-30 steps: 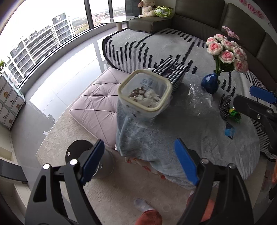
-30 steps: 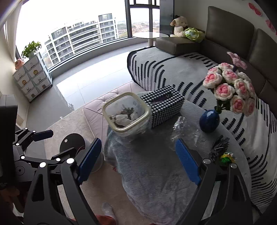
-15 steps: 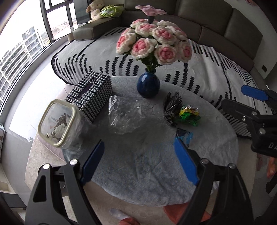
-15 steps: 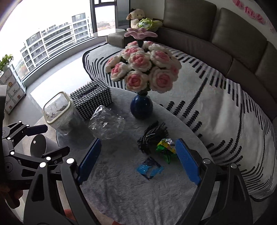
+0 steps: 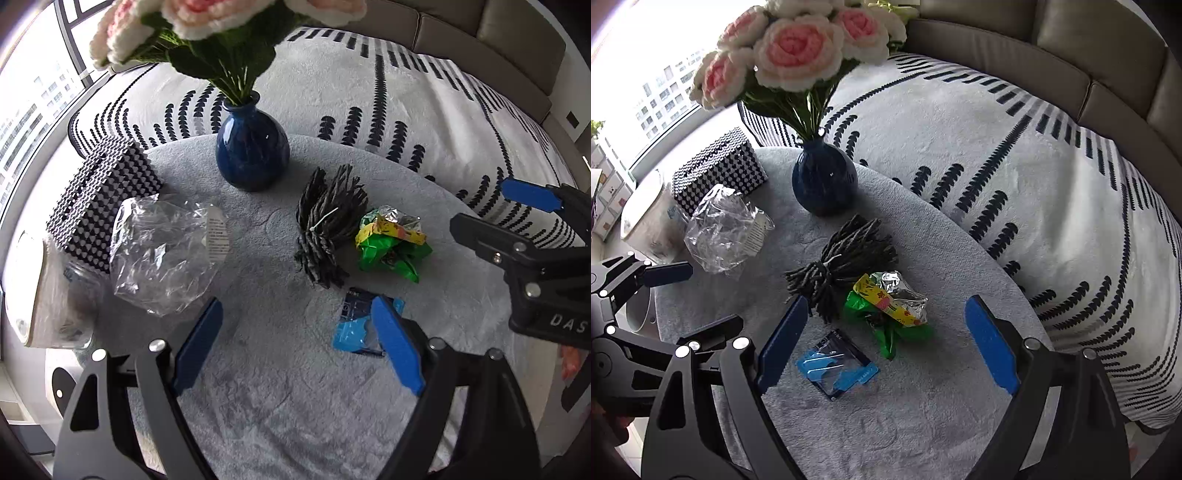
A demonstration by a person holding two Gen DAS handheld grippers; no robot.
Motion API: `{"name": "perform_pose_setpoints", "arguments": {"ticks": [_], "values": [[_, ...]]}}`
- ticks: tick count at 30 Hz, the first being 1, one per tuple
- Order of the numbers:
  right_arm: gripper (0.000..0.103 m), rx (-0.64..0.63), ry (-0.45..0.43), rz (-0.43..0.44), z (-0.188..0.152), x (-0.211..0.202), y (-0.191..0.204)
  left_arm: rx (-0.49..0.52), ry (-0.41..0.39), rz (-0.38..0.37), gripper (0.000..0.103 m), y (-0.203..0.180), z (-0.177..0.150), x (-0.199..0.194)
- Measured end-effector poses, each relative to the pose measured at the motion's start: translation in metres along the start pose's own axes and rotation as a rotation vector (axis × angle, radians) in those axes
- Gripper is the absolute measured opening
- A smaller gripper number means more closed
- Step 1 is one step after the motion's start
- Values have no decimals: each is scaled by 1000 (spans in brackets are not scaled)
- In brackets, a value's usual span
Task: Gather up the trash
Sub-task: 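Grasp the black cable bundle with the left gripper while the right gripper grasps the green snack bag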
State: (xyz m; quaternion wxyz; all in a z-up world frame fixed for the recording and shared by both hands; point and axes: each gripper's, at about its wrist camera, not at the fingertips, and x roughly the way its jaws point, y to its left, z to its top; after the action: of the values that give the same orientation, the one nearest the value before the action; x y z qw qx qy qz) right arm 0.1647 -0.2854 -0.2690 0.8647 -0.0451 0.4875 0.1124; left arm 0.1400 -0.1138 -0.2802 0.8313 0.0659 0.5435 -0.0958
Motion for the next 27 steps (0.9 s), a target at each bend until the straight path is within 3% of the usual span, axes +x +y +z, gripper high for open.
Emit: {"name": "perform_pose_setpoints", "arguments": {"ticks": [15,17,19,20,21,24,27], "values": [[83,-106,81,79,-30,92,-21,21,11,-13,83,-9,15,87],[73,-119,90,90,-32,98,-20,16,11,-22,83,-8,15,93],[54,-120,108,104,-32,103,-22,15,-1,-37,81,-8,15,95],[51,-120,115,108,-32,105,-22,20,-3,-40,75,-9,15,96],[46,-120,120,111,-32,107,-23,26,0,-43,61,-9,15,98],[36,-126,125,111,-31,109,-23,36,29,-67,43,-11,15,106],[32,-127,119,105,-30,108,-24,38,38,-82,32,-11,15,111]]}}
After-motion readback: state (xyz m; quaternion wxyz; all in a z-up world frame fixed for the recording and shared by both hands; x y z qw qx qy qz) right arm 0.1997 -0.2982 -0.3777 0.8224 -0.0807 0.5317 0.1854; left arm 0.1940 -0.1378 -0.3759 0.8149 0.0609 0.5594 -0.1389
